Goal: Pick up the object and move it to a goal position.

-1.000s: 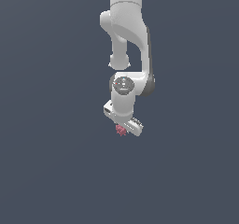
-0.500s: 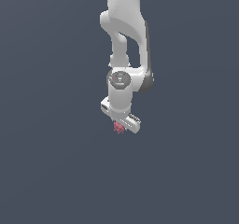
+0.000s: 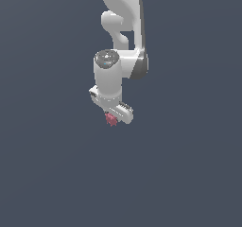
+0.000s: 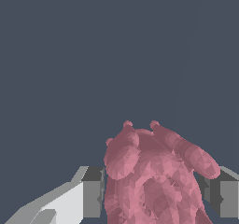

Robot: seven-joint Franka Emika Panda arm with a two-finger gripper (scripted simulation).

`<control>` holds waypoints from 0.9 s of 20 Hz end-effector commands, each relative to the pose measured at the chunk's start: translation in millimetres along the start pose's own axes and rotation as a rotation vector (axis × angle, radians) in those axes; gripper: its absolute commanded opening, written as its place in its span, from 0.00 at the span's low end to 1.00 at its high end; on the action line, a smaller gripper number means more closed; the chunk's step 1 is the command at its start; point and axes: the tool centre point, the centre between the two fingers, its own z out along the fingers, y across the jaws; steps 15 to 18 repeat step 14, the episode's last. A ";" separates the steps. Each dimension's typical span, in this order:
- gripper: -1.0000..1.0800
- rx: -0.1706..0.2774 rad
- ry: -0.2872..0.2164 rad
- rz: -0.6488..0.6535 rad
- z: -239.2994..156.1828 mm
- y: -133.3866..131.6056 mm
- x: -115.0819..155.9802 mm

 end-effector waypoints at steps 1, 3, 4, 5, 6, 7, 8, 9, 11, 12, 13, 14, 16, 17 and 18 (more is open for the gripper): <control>0.00 0.000 -0.001 0.000 -16.5 10.8 3.2; 0.00 0.000 -0.001 0.000 -27.1 17.4 5.5; 0.00 0.000 -0.001 0.000 -31.6 20.2 6.4; 0.00 0.000 -0.001 0.000 -35.5 22.6 7.3; 0.00 -0.001 -0.001 0.000 -38.8 24.5 8.0; 0.00 -0.001 -0.001 0.000 -41.4 26.1 8.7; 0.00 -0.001 -0.001 0.000 -43.5 27.3 9.2; 0.00 -0.001 -0.001 0.000 -44.9 28.2 9.7; 0.00 -0.001 -0.001 0.000 -45.9 28.4 10.4; 0.00 -0.001 -0.001 0.000 -45.5 28.0 10.6; 0.00 -0.001 -0.001 0.000 -44.8 27.5 10.7; 0.00 -0.001 -0.001 0.000 -44.6 27.3 10.7; 0.00 -0.001 -0.001 0.000 -44.6 27.3 10.7; 0.00 -0.001 -0.001 0.000 -44.6 27.3 10.7; 0.00 -0.001 -0.001 0.000 -44.6 27.3 10.7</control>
